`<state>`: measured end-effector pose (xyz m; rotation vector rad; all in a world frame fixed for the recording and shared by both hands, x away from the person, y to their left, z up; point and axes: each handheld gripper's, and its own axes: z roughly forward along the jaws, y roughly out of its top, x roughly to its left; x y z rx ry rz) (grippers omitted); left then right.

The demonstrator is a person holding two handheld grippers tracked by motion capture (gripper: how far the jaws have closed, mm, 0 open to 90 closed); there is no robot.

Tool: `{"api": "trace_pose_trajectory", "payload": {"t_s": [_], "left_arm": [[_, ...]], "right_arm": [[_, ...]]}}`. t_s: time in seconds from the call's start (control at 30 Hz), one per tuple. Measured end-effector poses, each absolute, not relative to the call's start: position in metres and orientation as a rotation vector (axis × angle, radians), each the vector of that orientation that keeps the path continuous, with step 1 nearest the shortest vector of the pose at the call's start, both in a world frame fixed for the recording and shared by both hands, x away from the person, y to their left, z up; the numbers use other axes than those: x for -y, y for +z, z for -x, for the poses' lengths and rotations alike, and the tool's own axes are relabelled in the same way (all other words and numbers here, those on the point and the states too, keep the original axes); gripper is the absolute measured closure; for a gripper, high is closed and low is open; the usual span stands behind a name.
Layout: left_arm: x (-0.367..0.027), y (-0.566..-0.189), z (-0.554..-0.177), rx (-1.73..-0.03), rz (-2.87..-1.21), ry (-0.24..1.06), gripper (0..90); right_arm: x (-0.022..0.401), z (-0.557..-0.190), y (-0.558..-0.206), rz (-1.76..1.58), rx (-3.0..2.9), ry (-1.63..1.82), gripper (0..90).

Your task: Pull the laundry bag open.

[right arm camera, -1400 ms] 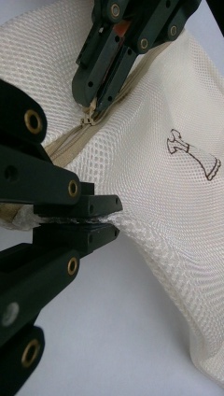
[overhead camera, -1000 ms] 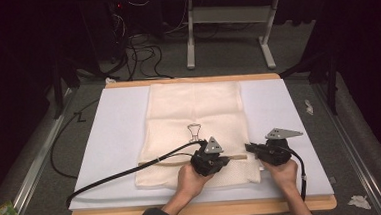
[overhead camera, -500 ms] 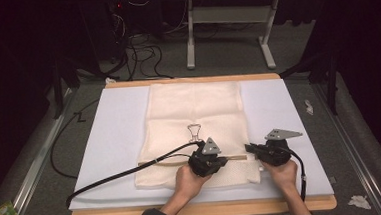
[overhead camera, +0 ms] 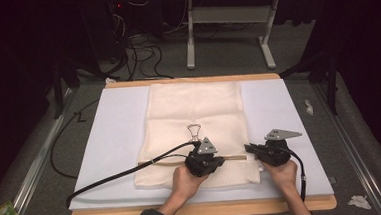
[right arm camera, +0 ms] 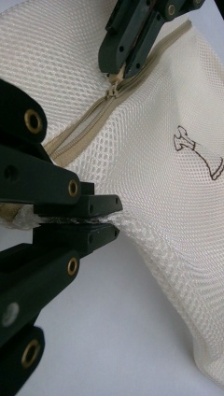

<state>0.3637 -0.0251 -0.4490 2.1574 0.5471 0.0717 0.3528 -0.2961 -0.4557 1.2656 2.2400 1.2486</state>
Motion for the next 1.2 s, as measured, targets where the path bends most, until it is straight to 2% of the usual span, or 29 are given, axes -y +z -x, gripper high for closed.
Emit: {"api": "trace_pose_trajectory", "payload": {"t_s": [1.2], "left_arm": [[-0.002, -0.445, -0.365, -0.583, -2.127, 0.058, 87.1]], "right_arm": [[0.295, -0.354, -0.456, -1.266, -2.234, 1.255, 88.0]]}}
